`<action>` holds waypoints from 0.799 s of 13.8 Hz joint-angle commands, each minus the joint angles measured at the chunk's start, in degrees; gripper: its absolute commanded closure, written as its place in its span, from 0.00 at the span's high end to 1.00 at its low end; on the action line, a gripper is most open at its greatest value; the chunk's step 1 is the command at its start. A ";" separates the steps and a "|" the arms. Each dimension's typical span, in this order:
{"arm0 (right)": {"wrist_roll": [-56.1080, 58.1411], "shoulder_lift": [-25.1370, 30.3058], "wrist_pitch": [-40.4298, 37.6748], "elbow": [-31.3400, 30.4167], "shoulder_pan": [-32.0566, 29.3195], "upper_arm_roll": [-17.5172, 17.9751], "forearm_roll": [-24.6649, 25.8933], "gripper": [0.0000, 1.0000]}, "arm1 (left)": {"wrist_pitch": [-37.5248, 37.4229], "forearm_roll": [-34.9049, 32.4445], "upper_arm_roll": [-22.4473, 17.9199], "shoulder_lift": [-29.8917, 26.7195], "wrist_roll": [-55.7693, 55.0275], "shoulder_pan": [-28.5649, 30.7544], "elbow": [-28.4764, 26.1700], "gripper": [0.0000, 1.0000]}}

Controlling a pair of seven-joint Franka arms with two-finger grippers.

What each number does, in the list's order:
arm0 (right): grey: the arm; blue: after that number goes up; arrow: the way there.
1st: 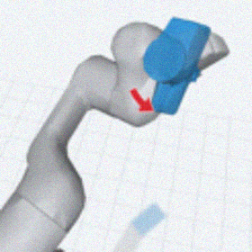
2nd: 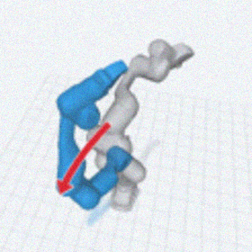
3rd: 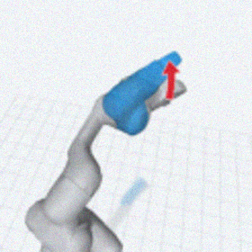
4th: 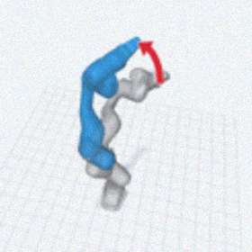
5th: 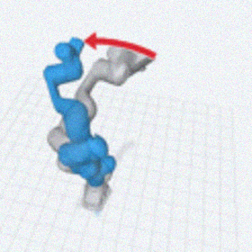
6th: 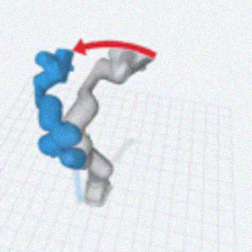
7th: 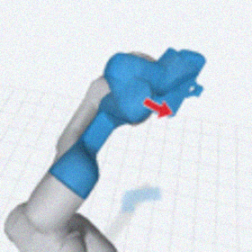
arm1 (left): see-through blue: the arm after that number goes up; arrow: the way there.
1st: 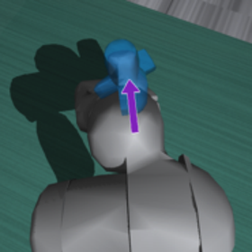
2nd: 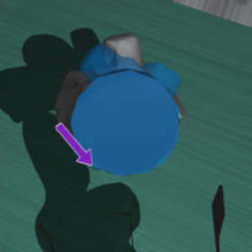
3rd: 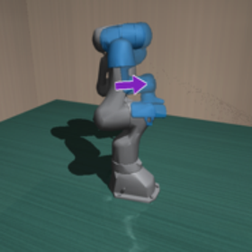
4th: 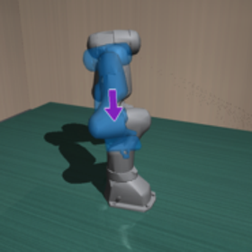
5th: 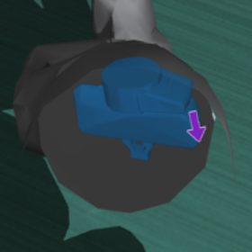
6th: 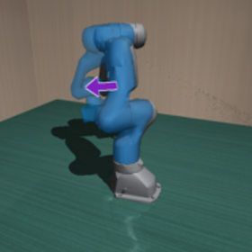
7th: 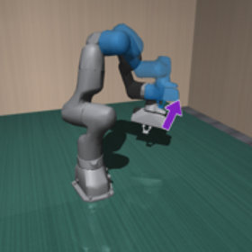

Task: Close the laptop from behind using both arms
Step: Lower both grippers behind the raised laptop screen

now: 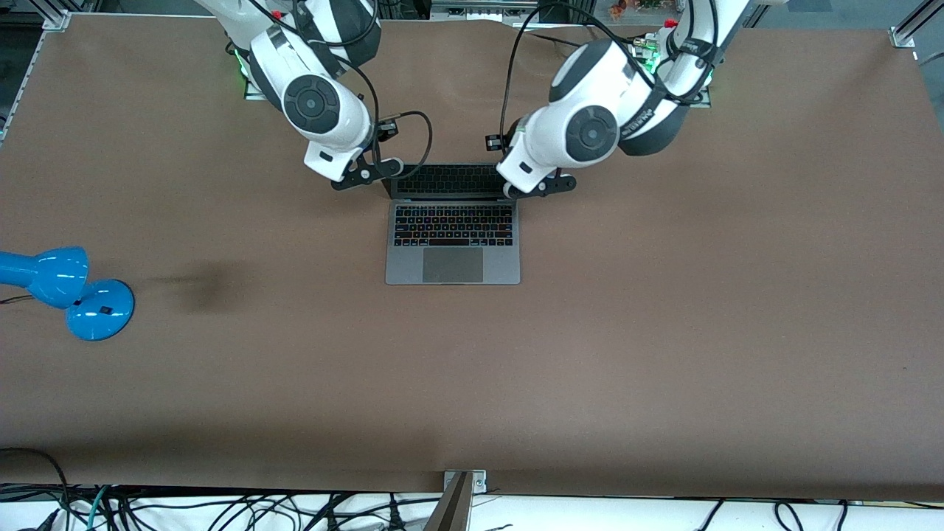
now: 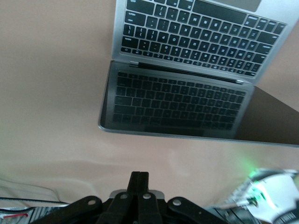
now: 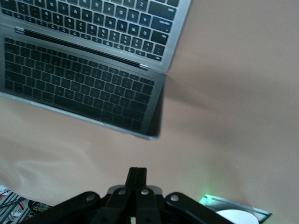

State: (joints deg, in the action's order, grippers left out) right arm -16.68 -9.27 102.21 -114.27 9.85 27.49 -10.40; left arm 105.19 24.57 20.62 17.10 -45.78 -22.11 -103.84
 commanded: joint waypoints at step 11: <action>-0.64 -8.04 8.44 6.95 -0.36 -0.33 3.45 0.00 | 12.49 -4.18 1.70 7.86 -3.36 -0.92 0.13 0.00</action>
State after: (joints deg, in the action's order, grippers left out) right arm -16.68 -15.29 109.43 -109.34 9.80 26.94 -8.83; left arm 117.16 22.12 22.30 24.27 -48.99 -23.19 -104.86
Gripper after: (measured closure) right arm 0.991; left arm 0.991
